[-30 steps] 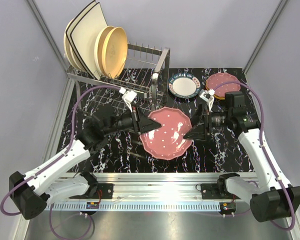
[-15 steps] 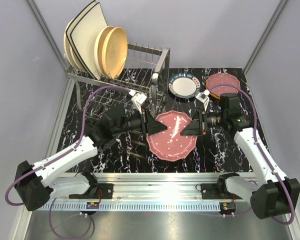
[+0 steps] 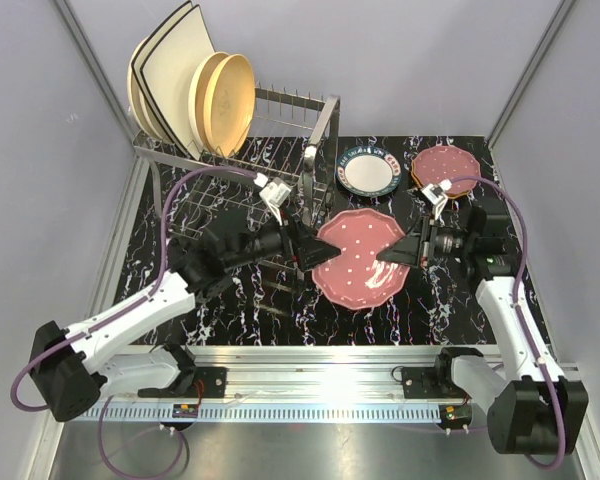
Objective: Unload the plates from the dish rack
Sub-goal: Pass the plate from the left arm to the right
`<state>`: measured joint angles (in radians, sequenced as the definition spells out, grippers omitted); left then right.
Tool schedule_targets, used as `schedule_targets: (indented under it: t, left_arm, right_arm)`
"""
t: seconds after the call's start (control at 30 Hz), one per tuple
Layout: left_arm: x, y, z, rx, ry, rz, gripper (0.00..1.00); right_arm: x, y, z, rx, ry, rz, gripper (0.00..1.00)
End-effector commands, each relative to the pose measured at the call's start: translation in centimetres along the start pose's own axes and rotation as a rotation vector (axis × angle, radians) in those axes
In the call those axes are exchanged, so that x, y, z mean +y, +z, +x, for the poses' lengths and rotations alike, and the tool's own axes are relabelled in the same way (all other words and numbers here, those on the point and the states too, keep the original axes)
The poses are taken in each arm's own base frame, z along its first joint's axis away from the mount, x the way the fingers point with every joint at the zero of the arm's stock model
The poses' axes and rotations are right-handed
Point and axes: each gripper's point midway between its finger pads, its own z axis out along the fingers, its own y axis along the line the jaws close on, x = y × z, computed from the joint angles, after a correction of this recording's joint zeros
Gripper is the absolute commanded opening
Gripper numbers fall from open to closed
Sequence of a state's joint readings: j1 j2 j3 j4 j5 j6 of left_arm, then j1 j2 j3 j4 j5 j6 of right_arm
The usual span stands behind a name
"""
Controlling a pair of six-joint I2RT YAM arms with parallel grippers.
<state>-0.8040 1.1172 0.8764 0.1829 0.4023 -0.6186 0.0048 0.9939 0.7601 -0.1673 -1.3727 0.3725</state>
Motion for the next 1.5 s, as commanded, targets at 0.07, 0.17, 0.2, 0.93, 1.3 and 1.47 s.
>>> schedule_targets:
  t: [0.07,0.17,0.2,0.93,1.3,1.47]
  left_arm:
    - [-3.3,-2.0,-5.7,-0.166,0.248,0.045,0.9]
    - [-3.6,-4.1,-7.2,-0.202,0.357,-0.024,0.97]
    - [-3.6,-4.8,-7.7,-0.211,0.384,-0.048,0.98]
    - [8.9,-18.1,-2.2,-0.098,0.681,-0.729,0.99]
    - [10.4,-19.5,-1.3,-0.127,0.664,-0.802,0.99]
    - [10.9,-19.6,-1.2,-0.126,0.66,-0.819,0.99]
  right_arm:
    - [2.1,-2.1,-2.0,-0.076,-0.08,0.003,0.0]
    - [0.8,-3.7,-3.1,-0.15,-0.062,0.083,0.0]
    - [0.5,-4.0,-3.4,-0.167,-0.056,0.102,0.0]
    - [-11.8,-13.5,-12.6,-0.406,0.027,0.59,0.0]
    - [-20.7,-18.3,-18.8,-0.604,0.148,0.756,0.0]
    - [-25.2,-20.9,-21.5,-0.711,0.172,0.844,0.0]
